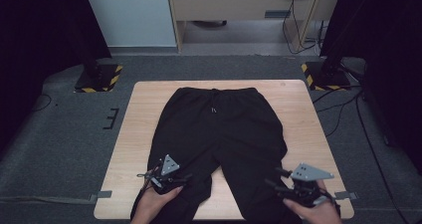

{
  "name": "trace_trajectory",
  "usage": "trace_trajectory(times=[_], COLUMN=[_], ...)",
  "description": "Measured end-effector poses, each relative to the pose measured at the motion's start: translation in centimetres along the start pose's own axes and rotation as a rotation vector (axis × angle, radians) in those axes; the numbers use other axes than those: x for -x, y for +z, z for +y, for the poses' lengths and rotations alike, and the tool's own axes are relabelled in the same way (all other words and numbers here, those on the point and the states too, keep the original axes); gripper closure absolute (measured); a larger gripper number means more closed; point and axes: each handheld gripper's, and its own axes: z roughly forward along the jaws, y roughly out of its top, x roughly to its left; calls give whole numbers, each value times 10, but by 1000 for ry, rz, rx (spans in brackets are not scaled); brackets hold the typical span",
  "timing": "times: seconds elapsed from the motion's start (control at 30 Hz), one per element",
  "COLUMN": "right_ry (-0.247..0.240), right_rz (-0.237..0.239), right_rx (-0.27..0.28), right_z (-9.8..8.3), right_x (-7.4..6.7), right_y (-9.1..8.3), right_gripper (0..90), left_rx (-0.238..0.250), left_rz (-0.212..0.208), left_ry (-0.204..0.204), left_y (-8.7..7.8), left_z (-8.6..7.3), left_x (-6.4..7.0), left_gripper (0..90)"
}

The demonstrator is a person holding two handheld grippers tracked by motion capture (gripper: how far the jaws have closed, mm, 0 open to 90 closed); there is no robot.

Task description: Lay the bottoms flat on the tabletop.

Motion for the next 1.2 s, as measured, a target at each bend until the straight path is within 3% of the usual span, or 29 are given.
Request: trace_trajectory(times=[0.07, 0.17, 0.23, 0.37, 0.47, 0.53, 0.63, 0.7, 0.83, 1.03, 1.13, 1.2], right_ry=[24, 77, 131, 149, 172, 158, 146, 137, 140, 165, 182, 172], right_rz=[-116, -203, -217, -248, -234, -236, -215, -200, -198, -228, -201, -190], right_rx=[-31, -68, -93, -151, -179, -178, -174, -176, -195, -204, -215, -182], right_z=[3, -1, -5, -11, -14, -16, -15, -16, -17, -18, -19, -17], right_x=[24, 52, 64, 74, 78, 78, 78, 78, 79, 99, 103, 101], right_y=[7, 25, 39, 63, 77, 81, 82, 81, 72, 56, 58, 58], right_gripper=[539, 634, 637, 564, 529, 577, 810, 878, 883, 879, 783, 719], left_rx=[0, 0, 0, 1, 0, 0, -1, -6, -12, -8, -7, -9], left_rz=[1, 1, 1, -1, -1, -2, 0, -1, -7, -32, -33, -37], left_ry=[0, 0, -1, 0, 0, 0, 0, 1, 8, 20, 24, 20], left_y=[0, 0, 0, 0, 0, 0, 0, -1, -3, -4, -4, -6], left_z=[0, 0, 0, 0, 0, 0, 0, 0, 1, 2, 2, 1], left_x=[0, 0, 0, 0, 0, 0, 0, 1, 4, 9, 10, 9], left_gripper=[409, 410, 410, 409, 410, 409, 410, 410, 405, 403, 398, 399])
